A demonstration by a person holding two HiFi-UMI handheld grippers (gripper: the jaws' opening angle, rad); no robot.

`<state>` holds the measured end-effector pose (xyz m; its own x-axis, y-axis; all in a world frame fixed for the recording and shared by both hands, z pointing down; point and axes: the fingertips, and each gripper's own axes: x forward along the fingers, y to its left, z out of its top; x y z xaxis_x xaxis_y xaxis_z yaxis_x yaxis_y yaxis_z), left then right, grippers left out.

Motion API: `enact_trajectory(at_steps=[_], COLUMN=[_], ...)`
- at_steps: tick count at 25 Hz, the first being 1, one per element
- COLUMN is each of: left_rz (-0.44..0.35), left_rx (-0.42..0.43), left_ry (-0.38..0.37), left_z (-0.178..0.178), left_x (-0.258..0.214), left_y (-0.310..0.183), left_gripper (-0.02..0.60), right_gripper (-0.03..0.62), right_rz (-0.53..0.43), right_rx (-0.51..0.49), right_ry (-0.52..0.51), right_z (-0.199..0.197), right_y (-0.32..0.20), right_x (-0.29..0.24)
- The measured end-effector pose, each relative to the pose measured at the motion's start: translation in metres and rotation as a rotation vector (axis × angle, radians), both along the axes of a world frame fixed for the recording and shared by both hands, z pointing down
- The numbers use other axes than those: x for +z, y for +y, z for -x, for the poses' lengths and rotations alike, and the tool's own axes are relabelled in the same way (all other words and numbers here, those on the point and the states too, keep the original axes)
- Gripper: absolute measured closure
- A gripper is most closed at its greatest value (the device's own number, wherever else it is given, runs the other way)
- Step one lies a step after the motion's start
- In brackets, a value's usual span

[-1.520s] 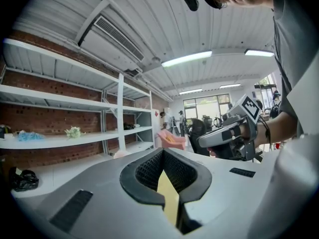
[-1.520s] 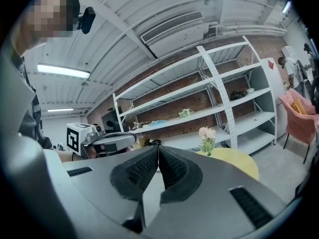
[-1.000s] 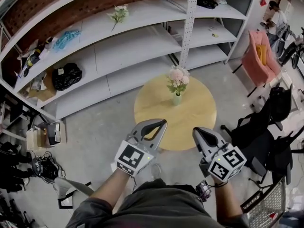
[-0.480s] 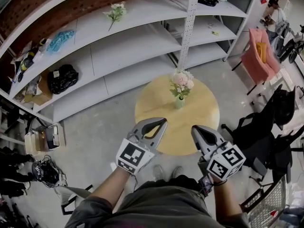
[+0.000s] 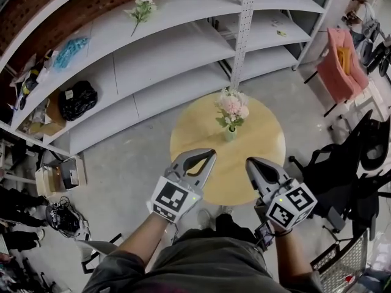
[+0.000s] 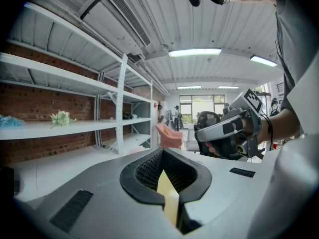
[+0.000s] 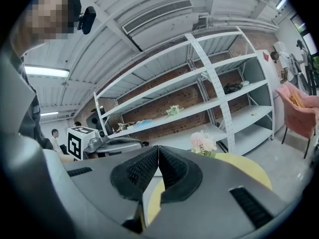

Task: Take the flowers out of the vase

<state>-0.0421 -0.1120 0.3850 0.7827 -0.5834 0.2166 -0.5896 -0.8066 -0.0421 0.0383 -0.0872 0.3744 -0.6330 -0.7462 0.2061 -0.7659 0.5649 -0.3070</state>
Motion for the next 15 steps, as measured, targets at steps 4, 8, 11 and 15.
enact_trajectory(at_steps=[4,8,11,15], left_rz=[0.025,0.058,0.086,0.123], left_rx=[-0.035,-0.086,-0.117,-0.157], left_ry=[-0.019,-0.044,-0.065,-0.079], left_z=[-0.015,-0.028,-0.038,-0.047], left_x=[0.017,0.041,0.063,0.093], left_y=[-0.019,-0.035,-0.046,-0.063], left_gripper=[0.58,0.58,0.563,0.508], right_gripper=[0.58,0.58,0.58,0.58], right_rz=[0.015,0.038,0.058,0.094], right_rx=[-0.035,-0.077,-0.114,-0.147], right_ry=[-0.009,-0.011,-0.013,-0.019], right_z=[-0.014,-0.03,-0.041,-0.051], right_y=[-0.024,-0.045,-0.057,-0.068], right_x=[0.011,0.025,0.038,0.06])
